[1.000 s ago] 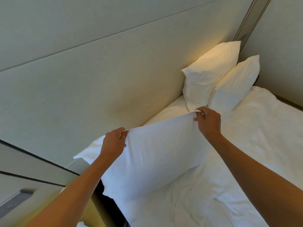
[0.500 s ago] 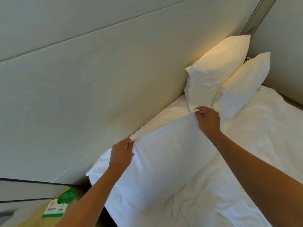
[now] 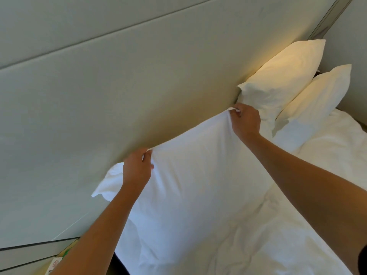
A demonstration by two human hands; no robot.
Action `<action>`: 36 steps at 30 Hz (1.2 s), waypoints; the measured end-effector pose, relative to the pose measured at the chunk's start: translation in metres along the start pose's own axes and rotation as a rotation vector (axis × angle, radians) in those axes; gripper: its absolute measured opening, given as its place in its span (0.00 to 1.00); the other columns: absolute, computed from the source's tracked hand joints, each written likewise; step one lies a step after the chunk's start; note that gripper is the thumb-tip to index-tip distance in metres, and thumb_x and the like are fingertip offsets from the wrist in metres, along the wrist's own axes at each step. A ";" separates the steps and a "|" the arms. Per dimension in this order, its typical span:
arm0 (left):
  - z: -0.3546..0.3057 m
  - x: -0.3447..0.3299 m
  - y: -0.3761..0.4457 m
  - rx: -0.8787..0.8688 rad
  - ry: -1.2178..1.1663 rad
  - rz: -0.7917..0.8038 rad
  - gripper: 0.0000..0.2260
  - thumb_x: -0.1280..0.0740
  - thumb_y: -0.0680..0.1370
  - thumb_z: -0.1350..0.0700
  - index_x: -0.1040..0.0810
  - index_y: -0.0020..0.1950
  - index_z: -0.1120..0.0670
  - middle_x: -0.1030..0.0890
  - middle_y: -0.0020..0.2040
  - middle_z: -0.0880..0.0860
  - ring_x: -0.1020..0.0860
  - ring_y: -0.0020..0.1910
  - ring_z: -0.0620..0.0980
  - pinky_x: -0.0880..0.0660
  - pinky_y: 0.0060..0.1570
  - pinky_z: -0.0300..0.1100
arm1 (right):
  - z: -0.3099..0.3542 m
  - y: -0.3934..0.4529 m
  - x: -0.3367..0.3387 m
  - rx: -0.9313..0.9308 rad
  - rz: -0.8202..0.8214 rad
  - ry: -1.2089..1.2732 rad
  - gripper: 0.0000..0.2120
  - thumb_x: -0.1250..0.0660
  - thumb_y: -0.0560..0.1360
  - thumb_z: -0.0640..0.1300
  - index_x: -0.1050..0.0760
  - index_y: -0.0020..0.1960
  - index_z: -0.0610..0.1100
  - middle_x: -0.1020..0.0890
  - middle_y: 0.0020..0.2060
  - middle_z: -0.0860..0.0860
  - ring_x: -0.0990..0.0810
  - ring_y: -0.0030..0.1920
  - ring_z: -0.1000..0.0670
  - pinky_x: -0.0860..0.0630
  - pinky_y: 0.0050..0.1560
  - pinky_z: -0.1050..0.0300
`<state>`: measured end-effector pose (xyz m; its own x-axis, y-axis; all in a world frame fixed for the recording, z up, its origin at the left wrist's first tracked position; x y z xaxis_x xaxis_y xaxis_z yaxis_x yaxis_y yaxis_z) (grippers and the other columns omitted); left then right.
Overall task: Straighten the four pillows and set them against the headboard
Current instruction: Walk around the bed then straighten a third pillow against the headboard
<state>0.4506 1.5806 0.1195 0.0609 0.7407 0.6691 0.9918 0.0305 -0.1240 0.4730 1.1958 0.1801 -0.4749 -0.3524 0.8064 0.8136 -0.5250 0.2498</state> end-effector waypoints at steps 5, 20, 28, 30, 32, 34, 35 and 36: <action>0.002 0.002 0.030 0.031 0.005 -0.039 0.09 0.36 0.83 0.57 0.19 0.50 0.60 0.17 0.39 0.54 0.26 0.32 0.36 0.31 0.48 0.39 | 0.018 0.027 -0.025 0.016 0.025 0.011 0.14 0.34 0.84 0.50 0.16 0.63 0.45 0.13 0.60 0.46 0.15 0.59 0.45 0.27 0.59 0.60; 0.013 -0.044 -0.047 -0.266 0.250 0.151 0.36 0.37 0.82 0.45 0.55 0.83 0.43 0.59 0.84 0.48 0.26 0.71 0.56 0.21 0.51 0.46 | -0.043 -0.201 -0.134 -0.213 0.456 0.001 0.38 0.34 0.81 0.61 0.45 0.85 0.52 0.46 0.85 0.46 0.44 0.83 0.42 0.33 0.76 0.42; 0.058 -0.066 -0.062 -0.354 0.563 0.368 0.30 0.42 0.84 0.44 0.45 0.83 0.50 0.51 0.84 0.57 0.51 0.83 0.55 0.46 0.80 0.51 | -0.025 -0.227 -0.152 -0.217 0.615 -0.063 0.43 0.34 0.80 0.64 0.51 0.86 0.55 0.50 0.85 0.45 0.46 0.84 0.40 0.37 0.79 0.41; 0.060 -0.070 -0.058 -0.369 0.578 0.373 0.30 0.42 0.84 0.43 0.45 0.83 0.51 0.50 0.84 0.58 0.52 0.83 0.56 0.47 0.80 0.52 | -0.022 -0.221 -0.158 -0.236 0.667 -0.044 0.44 0.33 0.79 0.64 0.53 0.86 0.55 0.52 0.86 0.44 0.46 0.84 0.39 0.39 0.79 0.41; 0.060 -0.072 -0.056 -0.375 0.589 0.369 0.30 0.41 0.83 0.43 0.45 0.83 0.51 0.50 0.84 0.59 0.51 0.83 0.57 0.47 0.80 0.53 | -0.019 -0.215 -0.162 -0.247 0.712 -0.022 0.45 0.31 0.79 0.63 0.53 0.86 0.54 0.53 0.85 0.42 0.45 0.84 0.38 0.39 0.79 0.41; 0.059 -0.072 -0.055 -0.379 0.599 0.363 0.30 0.41 0.83 0.43 0.44 0.83 0.52 0.49 0.83 0.59 0.51 0.83 0.58 0.46 0.80 0.53 | -0.016 -0.210 -0.161 -0.249 0.725 -0.008 0.46 0.30 0.78 0.61 0.51 0.86 0.53 0.51 0.85 0.41 0.43 0.83 0.38 0.38 0.80 0.41; 0.058 -0.073 -0.056 -0.378 0.605 0.372 0.30 0.41 0.83 0.43 0.44 0.82 0.52 0.48 0.83 0.60 0.51 0.83 0.58 0.46 0.80 0.54 | -0.015 -0.210 -0.158 -0.250 0.728 0.001 0.46 0.29 0.78 0.61 0.50 0.86 0.52 0.50 0.85 0.41 0.42 0.83 0.39 0.38 0.80 0.42; 0.057 -0.074 -0.058 -0.375 0.615 0.388 0.30 0.41 0.83 0.43 0.44 0.82 0.52 0.48 0.83 0.60 0.50 0.82 0.58 0.46 0.79 0.55 | -0.015 -0.211 -0.153 -0.246 0.730 0.009 0.45 0.29 0.78 0.60 0.49 0.86 0.51 0.49 0.85 0.42 0.42 0.83 0.40 0.38 0.80 0.42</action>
<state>0.3821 1.5625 0.0349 0.3502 0.1488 0.9248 0.8524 -0.4598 -0.2488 0.3691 1.3489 -0.0042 0.1499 -0.6814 0.7164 0.8246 -0.3136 -0.4709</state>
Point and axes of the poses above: each hand's wrist, its own y-axis towards the middle knuckle, its own x-axis out of the back of the hand, z = x × y, the point moved 7 cm from there along y, towards the middle knuckle
